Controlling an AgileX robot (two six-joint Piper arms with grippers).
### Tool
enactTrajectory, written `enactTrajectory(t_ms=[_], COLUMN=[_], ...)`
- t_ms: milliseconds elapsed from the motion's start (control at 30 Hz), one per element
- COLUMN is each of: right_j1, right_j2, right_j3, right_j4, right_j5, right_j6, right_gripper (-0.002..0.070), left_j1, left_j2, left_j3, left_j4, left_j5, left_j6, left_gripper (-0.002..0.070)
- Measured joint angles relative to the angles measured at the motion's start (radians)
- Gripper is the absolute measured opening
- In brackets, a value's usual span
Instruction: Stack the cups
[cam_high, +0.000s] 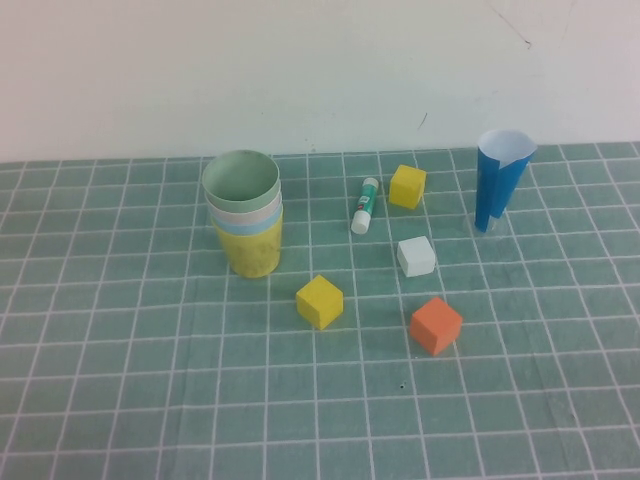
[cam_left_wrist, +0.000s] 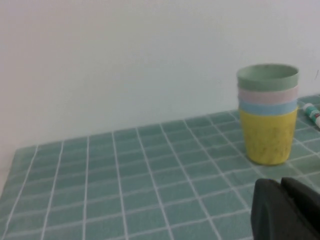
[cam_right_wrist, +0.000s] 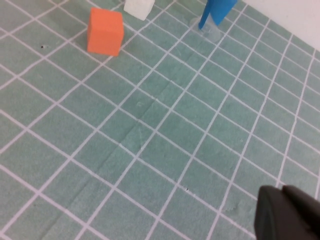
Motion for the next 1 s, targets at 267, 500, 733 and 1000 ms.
enactTrajectory(t_ms=[267,500,733,1000], right_j1=[0.0,0.0,0.0,0.0], right_j2=[0.0,0.0,0.0,0.0], right_j3=[0.0,0.0,0.0,0.0], right_j4=[0.0,0.0,0.0,0.0], right_j5=[0.002,0.002,0.003,0.005], right_j6=[0.002,0.002,0.001,0.001], right_gripper=[0.0,-0.0001,-0.0001,-0.0001], left_j1=[0.127,0.078,0.052,0.052], left_j2=[0.0,0.0,0.0,0.0], left_j3=[0.056,0.055,0.055,0.055], left_j4=[-0.045,-0.047,-0.045,-0.045], left_j5=[0.14,0.228,0.228,0.228], left_j6=[-0.024,-0.06,-0.048,-0.048], left_gripper=[-0.0001,-0.0001,-0.0001,-0.0001])
